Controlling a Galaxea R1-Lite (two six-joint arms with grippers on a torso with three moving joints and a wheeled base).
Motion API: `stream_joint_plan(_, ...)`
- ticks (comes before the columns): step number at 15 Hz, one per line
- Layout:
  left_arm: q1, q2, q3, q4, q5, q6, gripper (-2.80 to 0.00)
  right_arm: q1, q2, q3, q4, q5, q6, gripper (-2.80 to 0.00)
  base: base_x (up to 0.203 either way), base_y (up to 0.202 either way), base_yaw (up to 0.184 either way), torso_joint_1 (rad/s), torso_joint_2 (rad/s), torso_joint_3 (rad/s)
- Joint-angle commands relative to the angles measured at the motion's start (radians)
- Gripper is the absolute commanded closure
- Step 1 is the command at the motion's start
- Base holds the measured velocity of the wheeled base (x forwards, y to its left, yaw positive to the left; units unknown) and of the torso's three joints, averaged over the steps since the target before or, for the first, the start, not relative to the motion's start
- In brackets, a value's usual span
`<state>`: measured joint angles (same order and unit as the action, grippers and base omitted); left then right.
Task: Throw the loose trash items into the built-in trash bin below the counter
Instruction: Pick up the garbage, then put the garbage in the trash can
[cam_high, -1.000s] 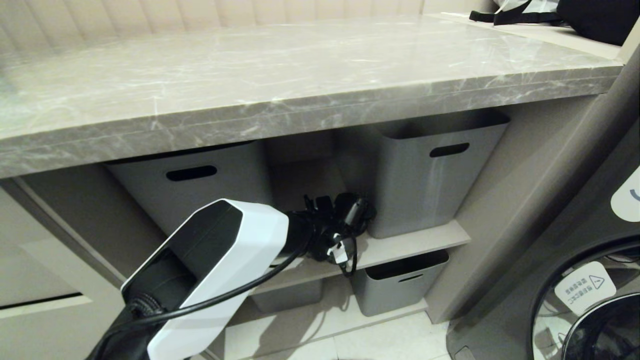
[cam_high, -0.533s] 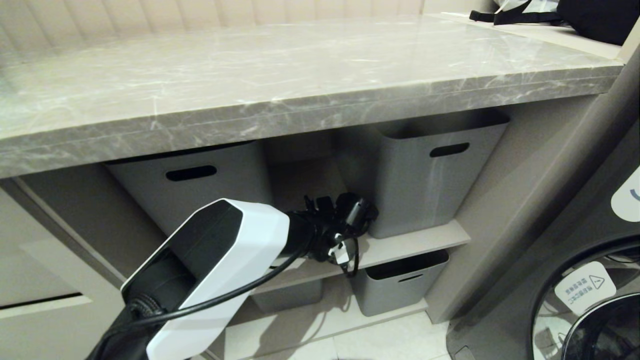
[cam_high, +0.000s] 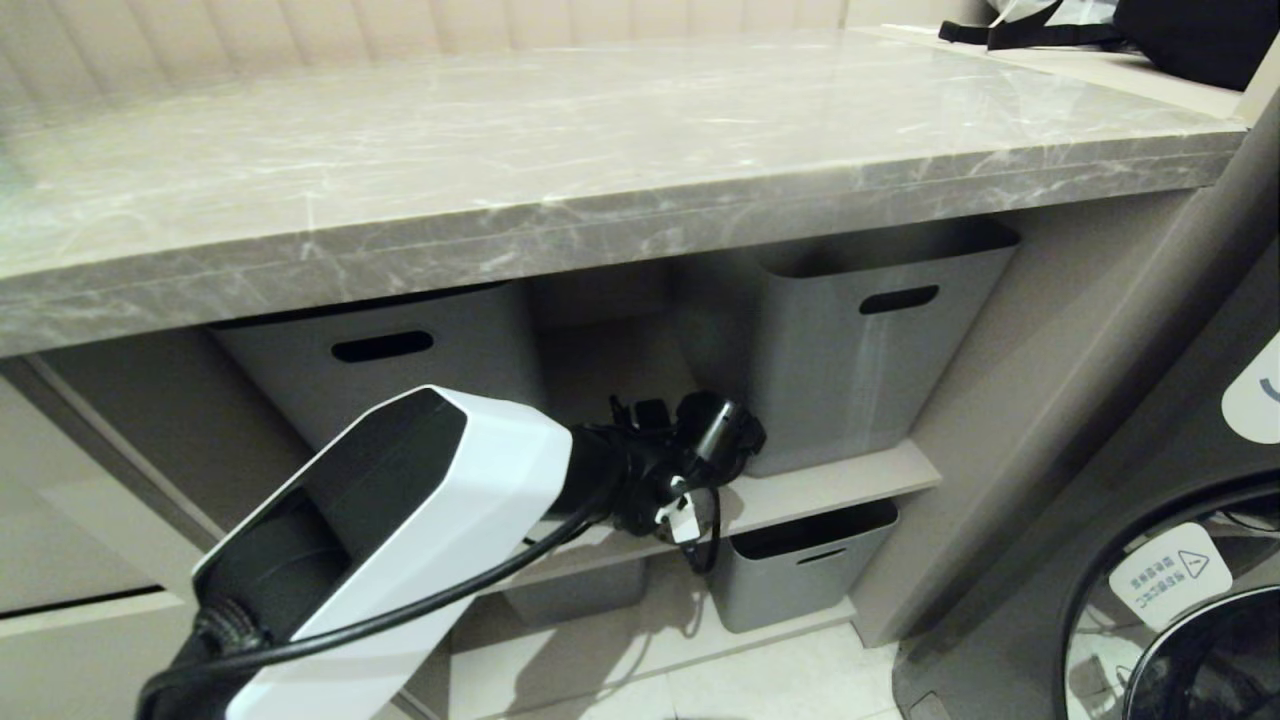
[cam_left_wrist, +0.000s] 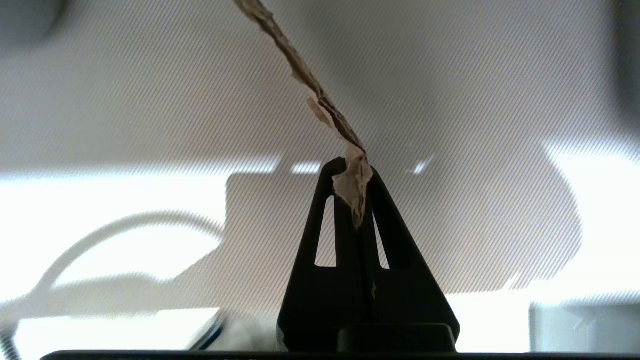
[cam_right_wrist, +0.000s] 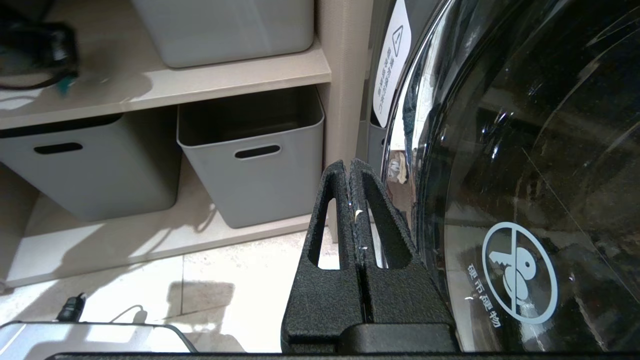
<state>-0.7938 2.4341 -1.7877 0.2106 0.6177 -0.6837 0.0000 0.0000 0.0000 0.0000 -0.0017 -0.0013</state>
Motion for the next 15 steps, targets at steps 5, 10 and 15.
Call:
stream_joint_plan(5,-0.024,-0.310,0.449,-0.010,-0.014,-0.003,0.00,0.000,0.000,0.000,0.000,0.000,0.000,0.00,0.000,0.000,0.000,0.000,0.00,0.000)
stream_joint_plan(10,-0.075,-0.642,0.904,-0.071,-0.051,0.009,0.00,0.000,0.000,0.000,0.000,0.000,0.000,0.00,0.000,0.000,0.000,0.000,0.00,0.000)
stream_joint_plan(15,-0.106,-0.906,1.200,-0.127,-0.052,0.039,0.00,0.000,0.000,0.000,0.000,0.000,0.000,0.00,0.000,0.000,0.000,0.000,0.00,0.000)
